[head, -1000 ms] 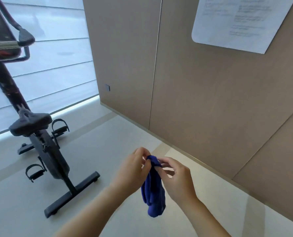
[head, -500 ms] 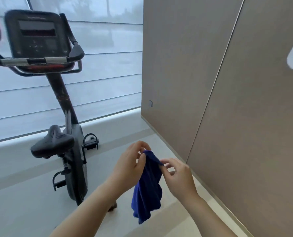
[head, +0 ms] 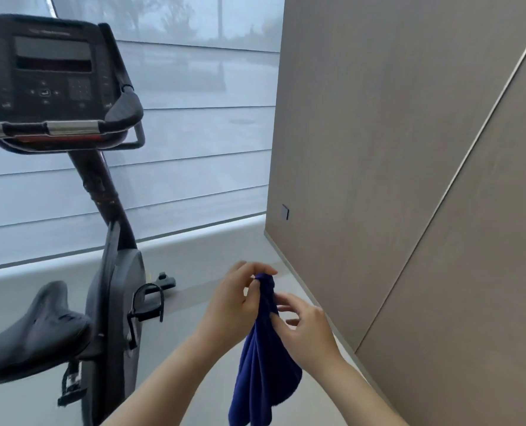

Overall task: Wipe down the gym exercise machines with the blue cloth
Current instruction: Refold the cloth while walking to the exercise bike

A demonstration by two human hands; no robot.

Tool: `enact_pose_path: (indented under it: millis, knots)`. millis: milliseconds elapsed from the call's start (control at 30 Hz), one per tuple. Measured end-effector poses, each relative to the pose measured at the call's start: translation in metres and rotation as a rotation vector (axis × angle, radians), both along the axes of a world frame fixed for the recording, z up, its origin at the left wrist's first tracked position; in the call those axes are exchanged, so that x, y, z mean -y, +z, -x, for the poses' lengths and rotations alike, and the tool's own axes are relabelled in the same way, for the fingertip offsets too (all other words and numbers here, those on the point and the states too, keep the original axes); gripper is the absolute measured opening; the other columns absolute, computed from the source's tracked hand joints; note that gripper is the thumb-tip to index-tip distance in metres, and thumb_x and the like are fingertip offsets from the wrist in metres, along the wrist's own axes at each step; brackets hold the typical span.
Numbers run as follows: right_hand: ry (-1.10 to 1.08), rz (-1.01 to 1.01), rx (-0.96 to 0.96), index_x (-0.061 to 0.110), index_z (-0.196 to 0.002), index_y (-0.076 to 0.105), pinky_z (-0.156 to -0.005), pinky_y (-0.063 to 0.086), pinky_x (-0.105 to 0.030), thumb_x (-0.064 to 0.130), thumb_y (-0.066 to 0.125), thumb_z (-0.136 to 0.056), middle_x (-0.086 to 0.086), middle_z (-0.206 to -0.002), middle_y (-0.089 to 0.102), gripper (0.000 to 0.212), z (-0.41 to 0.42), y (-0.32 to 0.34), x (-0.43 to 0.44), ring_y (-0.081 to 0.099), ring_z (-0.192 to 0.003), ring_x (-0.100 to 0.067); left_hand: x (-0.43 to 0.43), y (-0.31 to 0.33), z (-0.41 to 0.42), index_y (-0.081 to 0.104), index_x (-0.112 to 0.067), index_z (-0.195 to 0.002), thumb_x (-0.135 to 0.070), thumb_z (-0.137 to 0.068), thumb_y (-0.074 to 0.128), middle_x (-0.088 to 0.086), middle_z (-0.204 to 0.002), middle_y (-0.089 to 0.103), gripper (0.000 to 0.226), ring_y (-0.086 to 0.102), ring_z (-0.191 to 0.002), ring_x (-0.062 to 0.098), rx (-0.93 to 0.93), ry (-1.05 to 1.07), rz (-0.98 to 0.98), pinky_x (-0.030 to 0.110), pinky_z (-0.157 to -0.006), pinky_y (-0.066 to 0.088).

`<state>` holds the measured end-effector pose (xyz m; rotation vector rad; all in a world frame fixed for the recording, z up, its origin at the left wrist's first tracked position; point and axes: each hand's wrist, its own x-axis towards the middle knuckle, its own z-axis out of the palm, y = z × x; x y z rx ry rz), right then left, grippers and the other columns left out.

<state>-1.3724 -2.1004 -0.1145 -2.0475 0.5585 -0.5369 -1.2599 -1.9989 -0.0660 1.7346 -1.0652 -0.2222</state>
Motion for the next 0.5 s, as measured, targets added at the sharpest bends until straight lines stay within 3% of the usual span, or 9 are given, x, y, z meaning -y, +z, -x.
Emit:
enact_pose_path:
  millis: [100,167,267,367,500]
  knots:
    - [0.042,-0.013,-0.051,0.039,-0.100,0.065,-0.076,0.055,-0.024,0.029,0.057,-0.088,0.025,-0.092,0.068,0.018,-0.060,0.006,0.045,0.062,-0.091,0.003,0.041,0.015,-0.061,0.057,-0.046,-0.094,0.000,-0.091,0.041,-0.013,-0.103,0.056,0.049,0.057,-0.096,0.000,0.027,0.028,0.018,0.013,-0.082,0.047]
    - [0.041,-0.004,-0.049,0.031,-0.089,0.068,-0.067,0.057,-0.028,0.025,0.051,-0.093,0.015,-0.078,0.070,0.018,-0.103,0.010,0.075,0.065,-0.075,-0.006,0.062,0.025,-0.104,0.058,-0.047,-0.095,0.002,-0.089,0.041,-0.016,-0.101,0.056,0.052,0.055,-0.097,-0.002,0.049,0.036,0.040,0.008,-0.080,0.045]
    - [0.025,0.047,0.023,0.032,-0.083,0.065,-0.050,0.043,-0.019,0.023,0.046,-0.096,0.012,-0.067,0.065,0.025,-0.163,0.019,0.113,0.057,-0.058,-0.007,0.088,0.036,-0.163,0.063,-0.043,-0.095,0.006,-0.083,0.045,-0.017,-0.099,0.057,0.054,0.056,-0.097,-0.002,0.042,0.066,0.066,0.008,-0.075,0.048]
    - [0.065,0.062,0.089,0.042,-0.088,0.064,-0.053,0.043,-0.013,0.023,0.046,-0.096,0.020,-0.074,0.066,0.027,-0.215,0.031,0.143,0.060,-0.068,-0.003,0.104,0.042,-0.216,0.067,-0.034,-0.098,0.006,-0.080,0.057,-0.015,-0.095,0.056,0.045,0.059,-0.093,0.000,0.092,0.130,0.004,0.014,-0.078,0.052]
    - [0.106,0.106,0.124,0.045,-0.091,0.064,-0.062,0.045,-0.010,0.025,0.050,-0.094,0.022,-0.081,0.066,0.025,-0.287,0.040,0.187,0.061,-0.078,0.000,0.127,0.043,-0.292,0.066,-0.027,-0.105,-0.003,-0.086,0.059,-0.011,-0.096,0.056,0.032,0.058,-0.087,0.006,0.360,0.225,-0.222,0.021,-0.081,0.050]
